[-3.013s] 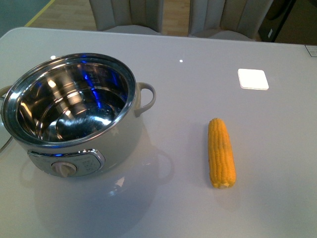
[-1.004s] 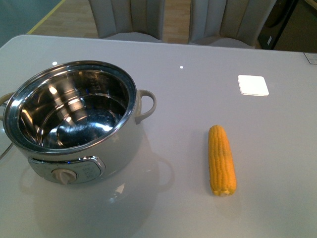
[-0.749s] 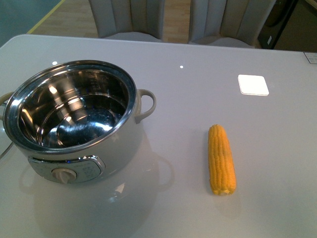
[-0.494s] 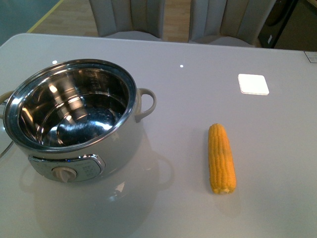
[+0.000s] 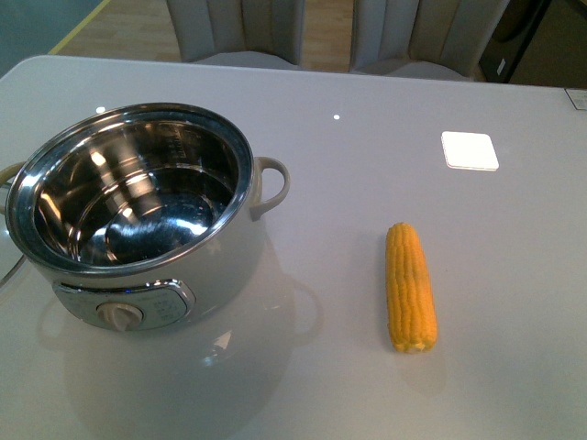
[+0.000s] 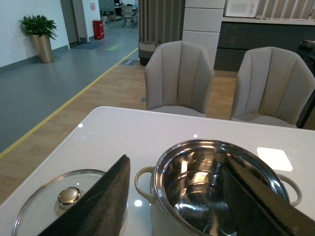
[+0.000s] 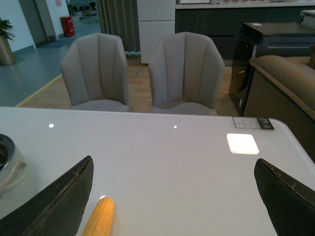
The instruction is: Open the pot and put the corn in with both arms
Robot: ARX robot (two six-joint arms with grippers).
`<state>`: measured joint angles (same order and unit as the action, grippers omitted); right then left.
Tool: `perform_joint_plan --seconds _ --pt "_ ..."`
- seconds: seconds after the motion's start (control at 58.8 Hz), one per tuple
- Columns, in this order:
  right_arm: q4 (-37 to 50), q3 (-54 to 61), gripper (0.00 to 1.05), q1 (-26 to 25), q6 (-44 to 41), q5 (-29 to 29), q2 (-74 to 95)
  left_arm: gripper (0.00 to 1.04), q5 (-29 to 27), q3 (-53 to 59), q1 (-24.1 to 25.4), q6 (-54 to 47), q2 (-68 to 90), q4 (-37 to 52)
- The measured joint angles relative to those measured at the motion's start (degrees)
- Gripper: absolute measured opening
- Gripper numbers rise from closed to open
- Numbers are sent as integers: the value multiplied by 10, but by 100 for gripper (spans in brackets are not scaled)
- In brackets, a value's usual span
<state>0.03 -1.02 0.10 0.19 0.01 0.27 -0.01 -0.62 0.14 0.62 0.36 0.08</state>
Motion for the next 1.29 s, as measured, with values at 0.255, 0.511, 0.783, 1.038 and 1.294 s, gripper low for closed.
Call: perform_joint_plan --seconds 0.255,0.511,0.783,1.038,1.294 --pt "-290 -119 96 31 179 59 205 99 0 0 0 -2 -1 0" --pt "-234 -124 96 53 239 63 330 98 0 0 0 -2 -1 0" --pt "-23 -144 96 107 236 75 581 98 0 0 0 -2 -1 0" --pt "136 -229 96 129 214 73 863 98 0 0 0 -2 -1 0" --pt "186 -355 96 162 197 64 1076 98 0 0 0 -2 -1 0"
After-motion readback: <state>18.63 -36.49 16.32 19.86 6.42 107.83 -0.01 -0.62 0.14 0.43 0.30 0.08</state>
